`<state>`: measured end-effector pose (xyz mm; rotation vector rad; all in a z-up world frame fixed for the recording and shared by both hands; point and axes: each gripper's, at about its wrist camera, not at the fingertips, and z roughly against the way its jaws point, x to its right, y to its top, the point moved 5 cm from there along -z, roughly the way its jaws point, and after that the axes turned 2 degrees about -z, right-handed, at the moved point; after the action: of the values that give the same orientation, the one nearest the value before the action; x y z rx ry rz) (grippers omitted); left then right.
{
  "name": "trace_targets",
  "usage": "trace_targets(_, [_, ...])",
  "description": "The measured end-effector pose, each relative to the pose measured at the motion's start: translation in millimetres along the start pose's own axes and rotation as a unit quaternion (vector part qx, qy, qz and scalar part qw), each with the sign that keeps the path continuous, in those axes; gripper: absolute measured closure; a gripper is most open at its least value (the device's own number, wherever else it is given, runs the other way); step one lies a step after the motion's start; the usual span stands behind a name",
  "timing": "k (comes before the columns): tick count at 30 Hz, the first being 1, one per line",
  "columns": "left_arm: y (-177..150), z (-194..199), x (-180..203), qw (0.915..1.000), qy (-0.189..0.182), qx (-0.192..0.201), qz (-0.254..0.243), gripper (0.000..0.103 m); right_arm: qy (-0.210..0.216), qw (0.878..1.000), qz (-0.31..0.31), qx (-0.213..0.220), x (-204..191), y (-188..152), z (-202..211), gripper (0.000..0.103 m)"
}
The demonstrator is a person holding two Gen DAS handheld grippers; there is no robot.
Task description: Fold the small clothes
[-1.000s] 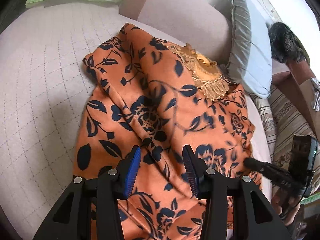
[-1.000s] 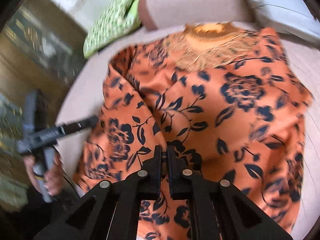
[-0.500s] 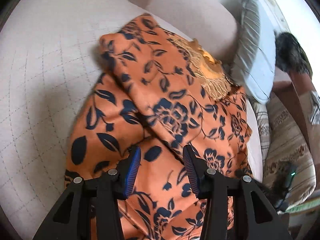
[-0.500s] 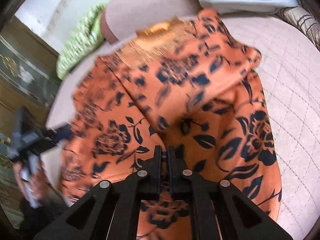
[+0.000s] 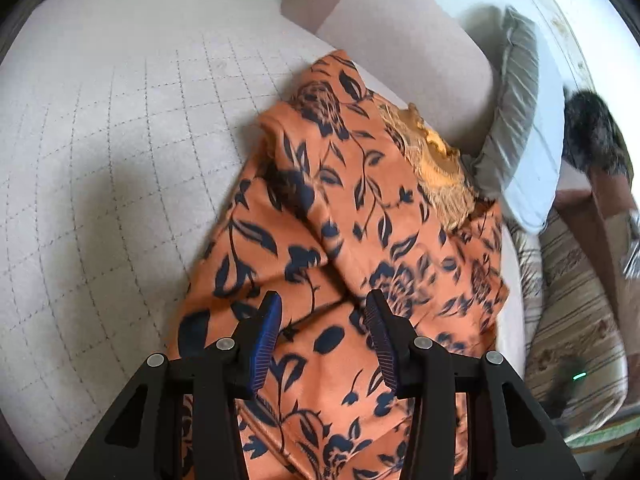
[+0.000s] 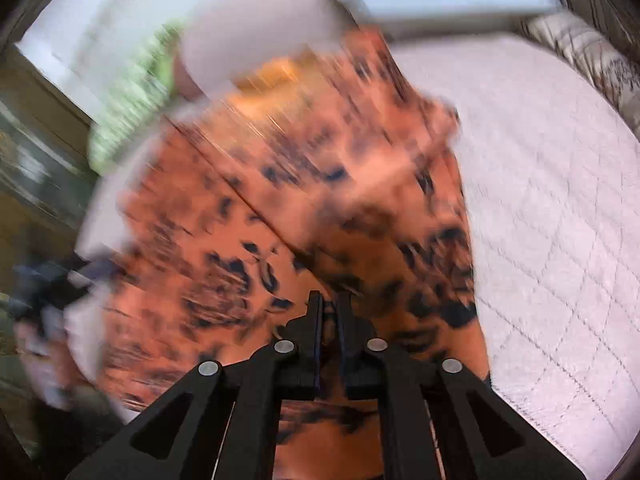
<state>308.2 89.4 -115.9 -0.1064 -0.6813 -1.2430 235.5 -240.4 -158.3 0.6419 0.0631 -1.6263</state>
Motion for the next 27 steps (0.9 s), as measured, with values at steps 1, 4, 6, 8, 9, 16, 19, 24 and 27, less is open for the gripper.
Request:
trace_targets(1, [9, 3, -3, 0.9999, 0.001, 0.001, 0.01, 0.059, 0.004, 1.0, -0.003, -0.015, 1, -3, -5, 0.092])
trace_targets(4, [41, 10, -7, 0.9996, 0.006, 0.01, 0.024, 0.059, 0.0, 0.999, 0.021, 0.027, -17, 8, 21, 0.07])
trace_targets(6, [59, 5, -12, 0.9989, 0.007, 0.011, 0.045, 0.059, 0.046, 0.996, 0.048, 0.056, -45, 21, 42, 0.037])
trace_targets(8, [72, -8, -19, 0.9976, -0.003, 0.003, 0.069, 0.061, 0.095, 0.99, 0.085, 0.053, -81, 40, 49, 0.036])
trace_targets(9, [76, -15, -22, 0.9972, -0.006, 0.0, 0.075, 0.061, 0.113, 0.988, 0.094, 0.049, -95, 53, 48, 0.036])
trace_targets(16, [83, -45, -49, 0.9798, -0.084, 0.003, 0.181, 0.066, 0.196, 0.974, 0.108, -0.033, -196, 170, -36, 0.037])
trace_targets(19, [85, -56, -58, 0.9745, -0.104, -0.002, 0.199, 0.071, 0.185, 0.975, 0.11, -0.062, -243, 211, -87, 0.037])
trace_targets(24, [77, -72, -74, 0.9611, -0.132, -0.017, 0.242, 0.089, 0.135, 0.981, 0.099, -0.094, -277, 235, -169, 0.051])
trace_targets(27, [79, -63, -76, 0.9616, -0.136, -0.004, 0.238, 0.095, 0.133, 0.983, 0.074, -0.1, -289, 242, -196, 0.063])
